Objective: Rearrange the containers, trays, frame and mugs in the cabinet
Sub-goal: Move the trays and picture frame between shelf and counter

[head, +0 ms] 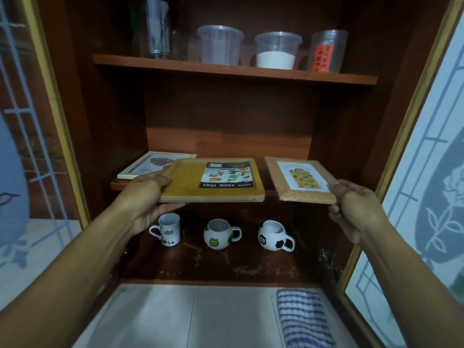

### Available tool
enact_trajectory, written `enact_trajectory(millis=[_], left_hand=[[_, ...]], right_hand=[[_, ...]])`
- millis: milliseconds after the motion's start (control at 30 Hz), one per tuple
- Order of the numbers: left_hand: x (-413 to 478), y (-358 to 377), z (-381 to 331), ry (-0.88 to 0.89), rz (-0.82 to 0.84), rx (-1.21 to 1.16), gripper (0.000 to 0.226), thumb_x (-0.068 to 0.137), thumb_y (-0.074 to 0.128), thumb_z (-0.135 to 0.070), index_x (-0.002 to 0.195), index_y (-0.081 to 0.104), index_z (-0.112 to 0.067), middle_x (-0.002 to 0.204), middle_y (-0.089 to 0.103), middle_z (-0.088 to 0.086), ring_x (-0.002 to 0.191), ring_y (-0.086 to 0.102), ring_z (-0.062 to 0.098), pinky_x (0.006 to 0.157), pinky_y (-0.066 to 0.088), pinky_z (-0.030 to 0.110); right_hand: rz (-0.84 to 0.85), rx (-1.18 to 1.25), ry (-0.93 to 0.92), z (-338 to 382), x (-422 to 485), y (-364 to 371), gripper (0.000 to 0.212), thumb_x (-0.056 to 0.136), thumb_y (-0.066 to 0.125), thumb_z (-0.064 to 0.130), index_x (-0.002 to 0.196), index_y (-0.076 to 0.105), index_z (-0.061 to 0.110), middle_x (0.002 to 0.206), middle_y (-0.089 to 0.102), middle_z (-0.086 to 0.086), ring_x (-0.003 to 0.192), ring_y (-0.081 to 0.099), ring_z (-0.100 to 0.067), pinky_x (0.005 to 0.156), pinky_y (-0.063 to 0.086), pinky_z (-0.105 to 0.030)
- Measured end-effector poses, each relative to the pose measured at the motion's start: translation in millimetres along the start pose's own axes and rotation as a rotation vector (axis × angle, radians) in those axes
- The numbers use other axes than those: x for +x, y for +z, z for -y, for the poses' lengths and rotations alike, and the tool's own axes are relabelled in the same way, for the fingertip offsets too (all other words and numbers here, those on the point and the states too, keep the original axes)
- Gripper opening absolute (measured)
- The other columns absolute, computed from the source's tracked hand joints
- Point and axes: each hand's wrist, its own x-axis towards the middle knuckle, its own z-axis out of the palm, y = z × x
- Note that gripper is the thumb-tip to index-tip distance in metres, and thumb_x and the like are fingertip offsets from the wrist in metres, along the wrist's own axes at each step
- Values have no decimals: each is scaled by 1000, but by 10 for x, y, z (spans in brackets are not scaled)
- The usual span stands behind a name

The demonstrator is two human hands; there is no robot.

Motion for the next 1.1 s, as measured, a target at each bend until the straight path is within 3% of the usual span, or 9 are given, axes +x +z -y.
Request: enact_trajectory(millis=[100, 267, 433, 533, 600, 800, 900, 967, 1100], left_hand=[[-209, -65, 18, 3, -21, 18, 17, 103, 43, -12, 95, 57, -17, 92, 65, 10, 71, 67, 19, 46, 55, 26], [-530, -235, 73, -7, -35, 10, 25, 102, 44, -11, 123, 56, -13, 102, 66, 12, 73, 70, 20, 48, 56, 27], [-818, -407, 83, -8, -44, 5, 26, 101, 46, -14, 127, 52, -16, 101, 66, 10, 80, 68, 22, 49, 57, 28], [-959, -482, 116, 13, -38, -12, 24, 102, 47, -14, 125, 52, -19, 99, 68, 9, 79, 69, 21, 49, 57, 29], [-1072, -526, 111, 18, -28, -16, 23, 102, 46, -15, 122, 54, -21, 99, 68, 9, 79, 69, 21, 50, 57, 29], [-1380, -726, 168, 23, -7, -11, 29, 102, 45, -16, 129, 50, -24, 106, 63, 4, 91, 65, 23, 49, 57, 30], [-1509, -835, 216, 5, -3, 2, 35, 102, 45, -19, 137, 48, -23, 116, 60, 5, 96, 65, 26, 49, 57, 29], [-1600, -899, 255, -5, 7, 9, 30, 102, 45, -19, 131, 51, -26, 120, 60, 7, 100, 65, 28, 50, 57, 30], [-1796, -962, 339, 13, 29, 33, 19, 103, 43, -19, 106, 56, -33, 118, 60, 6, 99, 64, 28, 50, 57, 31]], right_hand=[[-2, -8, -2, 4, -202, -20, 19, 103, 46, 18, 114, 59, 11, 81, 58, -9, 44, 35, -8, 37, 32, -18], [5, -20, 7, -34, -549, -68, 19, 103, 45, 18, 112, 61, 13, 79, 61, -8, 44, 35, -10, 37, 32, -18], [-12, -51, 14, -51, -973, -61, 20, 104, 44, 17, 95, 62, 20, 68, 59, -6, 45, 36, -10, 41, 31, -21], [-34, -36, 26, -95, -1177, -54, 15, 104, 45, 18, 115, 55, 19, 64, 61, -3, 44, 36, -10, 38, 33, -20], [-49, -13, 27, -107, -1318, -43, 11, 104, 46, 18, 111, 53, 22, 59, 63, 1, 45, 35, -10, 41, 33, -21], [-95, -8, 67, -159, -1826, -14, 25, 103, 49, 20, 127, 50, 23, 88, 69, -14, 51, 39, -13, 38, 38, -19], [-102, -5, 87, -182, -2049, -39, 34, 102, 48, 22, 136, 48, 21, 94, 72, -13, 50, 44, -11, 43, 41, -20], [-95, -11, 81, -203, -2194, -60, 31, 103, 48, 22, 134, 50, 21, 91, 72, -11, 47, 43, -8, 47, 40, -23], [-66, -34, 48, -245, -2472, -106, 12, 103, 47, 19, 105, 58, 22, 73, 71, -2, 40, 44, -5, 57, 42, -31]])
